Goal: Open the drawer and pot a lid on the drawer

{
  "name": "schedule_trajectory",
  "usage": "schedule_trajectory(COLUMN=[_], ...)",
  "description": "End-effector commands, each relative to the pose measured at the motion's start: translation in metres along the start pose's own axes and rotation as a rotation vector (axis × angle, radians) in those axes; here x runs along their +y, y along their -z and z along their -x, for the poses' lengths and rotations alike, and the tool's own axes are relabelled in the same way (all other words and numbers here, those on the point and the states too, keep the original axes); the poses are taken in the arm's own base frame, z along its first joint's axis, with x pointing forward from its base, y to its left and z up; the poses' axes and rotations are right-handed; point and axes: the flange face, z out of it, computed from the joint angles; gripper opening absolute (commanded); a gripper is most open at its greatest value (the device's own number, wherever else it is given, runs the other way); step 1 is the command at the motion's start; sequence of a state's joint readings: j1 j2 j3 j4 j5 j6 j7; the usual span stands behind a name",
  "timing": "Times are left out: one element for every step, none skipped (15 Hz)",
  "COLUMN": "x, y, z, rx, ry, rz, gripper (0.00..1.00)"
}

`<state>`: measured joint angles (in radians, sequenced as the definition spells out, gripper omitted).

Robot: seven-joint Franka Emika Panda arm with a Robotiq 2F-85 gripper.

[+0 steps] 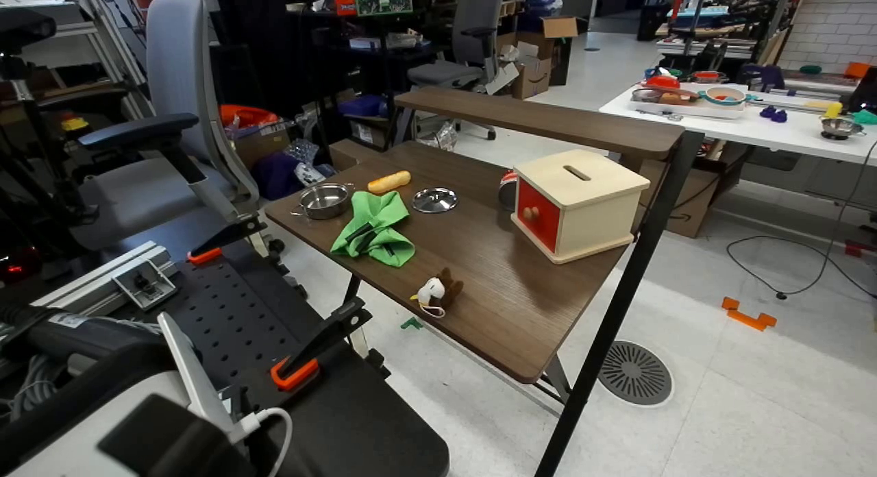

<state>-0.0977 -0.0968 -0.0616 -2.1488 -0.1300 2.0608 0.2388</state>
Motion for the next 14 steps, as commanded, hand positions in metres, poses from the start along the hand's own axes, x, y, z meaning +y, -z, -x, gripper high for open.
schedule_trajectory(x=[0.004, 0.004, 0.004, 0.001, -0.001, -0.005, -0.009, -0.013, -0.017, -0.02, -0.023, -0.026, -0.028, -0.03], y=[-0.044, -0.06, -0.076, -0.093, -0.109, -0.125, -0.139, -0.153, -0.165, -0.177, -0.186, -0.194, -0.201, -0.208], z=[-0.039, -0.046, -0.053, -0.057, -0.061, -0.063, -0.066, -0.068, -0.07, -0.072, -0.074, -0.077, -0.08, -0.083], rx=[0.061, 0.06, 0.069, 0.069, 0.069, 0.052, 0.039, 0.015, -0.008, -0.028, -0.042, -0.05, -0.047, -0.058], ry=[-0.098, -0.115, -0.132, -0.142, -0.149, -0.147, -0.15, -0.15, -0.153, -0.156, -0.163, -0.17, -0.18, -0.186], rz=[-0.021, -0.022, -0.026, -0.026, -0.031, -0.032, -0.035, -0.035, -0.039, -0.048, -0.052, -0.058, -0.064, -0.069], gripper=[1.0, 1.0, 1.0, 1.0, 1.0, 1.0, 1.0, 1.0, 1.0, 1.0, 1.0, 1.0, 1.0, 1.0])
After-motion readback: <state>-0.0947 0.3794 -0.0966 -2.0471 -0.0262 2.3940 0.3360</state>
